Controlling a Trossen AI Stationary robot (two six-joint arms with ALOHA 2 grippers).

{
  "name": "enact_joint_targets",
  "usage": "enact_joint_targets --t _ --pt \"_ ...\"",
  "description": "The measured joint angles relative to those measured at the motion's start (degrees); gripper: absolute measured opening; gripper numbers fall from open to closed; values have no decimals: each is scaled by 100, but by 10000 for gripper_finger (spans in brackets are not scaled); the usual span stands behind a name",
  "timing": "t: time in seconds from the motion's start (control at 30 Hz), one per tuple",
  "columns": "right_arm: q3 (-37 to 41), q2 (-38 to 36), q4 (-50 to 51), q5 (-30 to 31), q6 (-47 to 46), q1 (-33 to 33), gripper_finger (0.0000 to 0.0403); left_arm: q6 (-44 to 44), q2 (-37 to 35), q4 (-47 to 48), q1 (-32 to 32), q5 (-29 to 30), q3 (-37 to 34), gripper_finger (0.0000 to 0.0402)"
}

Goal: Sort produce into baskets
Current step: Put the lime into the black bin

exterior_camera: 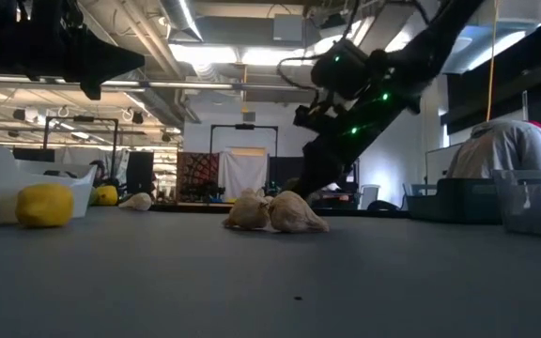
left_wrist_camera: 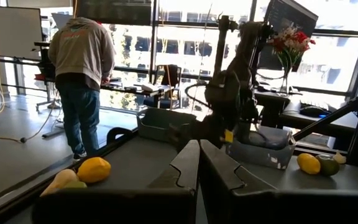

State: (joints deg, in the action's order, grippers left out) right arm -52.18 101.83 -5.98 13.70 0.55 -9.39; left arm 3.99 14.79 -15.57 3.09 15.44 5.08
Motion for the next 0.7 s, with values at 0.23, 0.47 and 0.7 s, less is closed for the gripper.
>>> enact_joint_targets --t 0.23,0.47,0.7 --pt "0 -911 1204 601 98 -2 132 11 0 0 0 0 0 6" --pt "0 -1823 2581 1163 -1 -73 134 11 0 -1 -2 0 0 6" --pt "2 -2623 3435 1497 -37 -162 135 11 0 0 -1 0 0 6"
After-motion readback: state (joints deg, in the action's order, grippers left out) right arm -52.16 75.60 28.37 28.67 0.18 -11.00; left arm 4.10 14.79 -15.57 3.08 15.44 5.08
